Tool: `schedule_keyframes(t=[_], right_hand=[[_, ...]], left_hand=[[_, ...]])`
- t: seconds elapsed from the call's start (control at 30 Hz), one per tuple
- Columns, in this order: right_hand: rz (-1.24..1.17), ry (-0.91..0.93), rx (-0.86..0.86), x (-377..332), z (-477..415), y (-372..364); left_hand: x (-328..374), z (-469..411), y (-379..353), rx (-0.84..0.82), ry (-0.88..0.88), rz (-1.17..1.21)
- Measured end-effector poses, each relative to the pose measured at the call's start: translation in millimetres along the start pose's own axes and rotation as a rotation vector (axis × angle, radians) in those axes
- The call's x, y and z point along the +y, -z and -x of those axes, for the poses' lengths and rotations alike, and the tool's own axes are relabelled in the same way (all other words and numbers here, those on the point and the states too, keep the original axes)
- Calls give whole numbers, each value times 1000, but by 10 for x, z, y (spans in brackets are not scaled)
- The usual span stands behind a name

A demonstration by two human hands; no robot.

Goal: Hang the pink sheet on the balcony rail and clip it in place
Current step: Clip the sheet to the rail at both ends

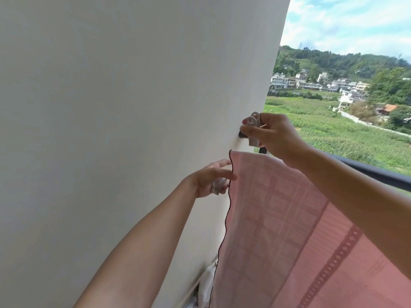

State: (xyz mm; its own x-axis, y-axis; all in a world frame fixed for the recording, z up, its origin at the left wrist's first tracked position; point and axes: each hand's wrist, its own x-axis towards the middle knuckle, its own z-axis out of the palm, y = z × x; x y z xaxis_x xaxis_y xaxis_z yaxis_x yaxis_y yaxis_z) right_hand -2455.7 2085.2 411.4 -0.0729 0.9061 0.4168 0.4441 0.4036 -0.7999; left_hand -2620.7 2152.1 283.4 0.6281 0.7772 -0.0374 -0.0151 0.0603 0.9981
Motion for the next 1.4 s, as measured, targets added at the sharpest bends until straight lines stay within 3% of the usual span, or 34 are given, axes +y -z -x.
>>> schedule_keyframes(t=[0.23,0.37,0.47,0.6,0.8,0.93,1.23,1.4], right_hand=[[-38,-84,-83,-108,-67,-91],[18,-126,-231,-99,-59,-113],[301,-89,-396,-132,-70,-188],[791,-6,-343,-51,-190,-250],[517,-95,-295,112,-261,-284],[404,-131,-270,55,-338,-363],[498,-211,-258,45,-450,-519],[674,-189,-255,80,-450,-523]], left_hand=[[-6,-165,-61,15,25,-1],[-93,-181,20,129,-76,8],[-192,-142,3,227,-201,56],[-300,-103,-127,270,-258,122],[-430,-52,-85,165,-196,149],[-462,-30,-76,202,-167,138],[-546,-57,-101,322,-223,192],[-533,-52,-68,316,-251,241]])
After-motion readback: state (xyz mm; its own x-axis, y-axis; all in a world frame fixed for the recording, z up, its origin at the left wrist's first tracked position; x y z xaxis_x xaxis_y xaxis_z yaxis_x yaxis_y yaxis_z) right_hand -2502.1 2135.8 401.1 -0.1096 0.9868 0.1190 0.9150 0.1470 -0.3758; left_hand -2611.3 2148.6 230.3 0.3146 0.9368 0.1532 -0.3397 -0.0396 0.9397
